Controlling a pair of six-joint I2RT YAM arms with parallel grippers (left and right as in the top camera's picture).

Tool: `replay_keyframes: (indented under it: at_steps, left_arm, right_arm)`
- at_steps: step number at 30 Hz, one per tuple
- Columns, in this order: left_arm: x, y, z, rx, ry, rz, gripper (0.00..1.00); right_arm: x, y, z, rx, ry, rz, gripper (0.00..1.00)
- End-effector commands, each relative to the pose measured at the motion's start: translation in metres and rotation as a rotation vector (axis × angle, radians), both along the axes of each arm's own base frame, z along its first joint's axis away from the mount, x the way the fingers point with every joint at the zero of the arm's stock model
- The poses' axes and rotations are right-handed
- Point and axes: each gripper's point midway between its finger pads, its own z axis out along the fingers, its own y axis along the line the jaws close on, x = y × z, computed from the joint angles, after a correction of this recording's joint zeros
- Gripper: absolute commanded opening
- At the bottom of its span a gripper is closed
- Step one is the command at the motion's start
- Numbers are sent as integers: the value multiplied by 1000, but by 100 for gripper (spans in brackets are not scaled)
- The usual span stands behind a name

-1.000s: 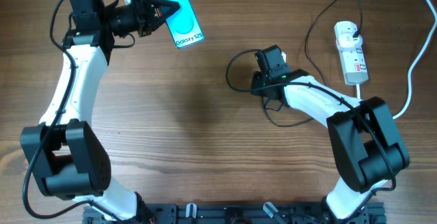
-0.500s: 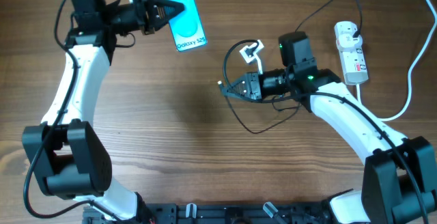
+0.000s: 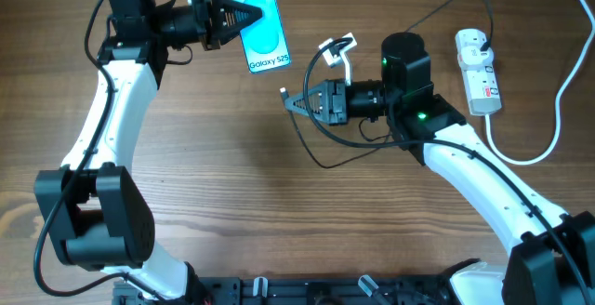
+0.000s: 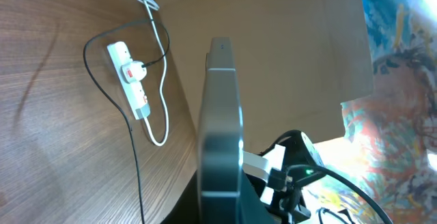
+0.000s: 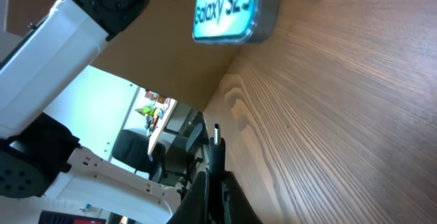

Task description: Plug charger to phone and switch on socket

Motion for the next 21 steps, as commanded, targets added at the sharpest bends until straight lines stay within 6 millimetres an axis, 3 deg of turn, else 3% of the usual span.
replay_keyframes:
  at_steps: [1, 7, 21]
  left_arm:
    - [-2, 1, 14, -6, -6, 6, 4]
    - [-1, 1, 14, -4, -10, 11, 4]
    - [0, 2, 16, -4, -28, 12, 4]
  right_arm:
    - [-1, 7, 18, 44, -13, -2, 5]
    - [16, 6, 24, 56, 32, -101, 5]
    - [28, 12, 15, 76, 56, -112, 4]
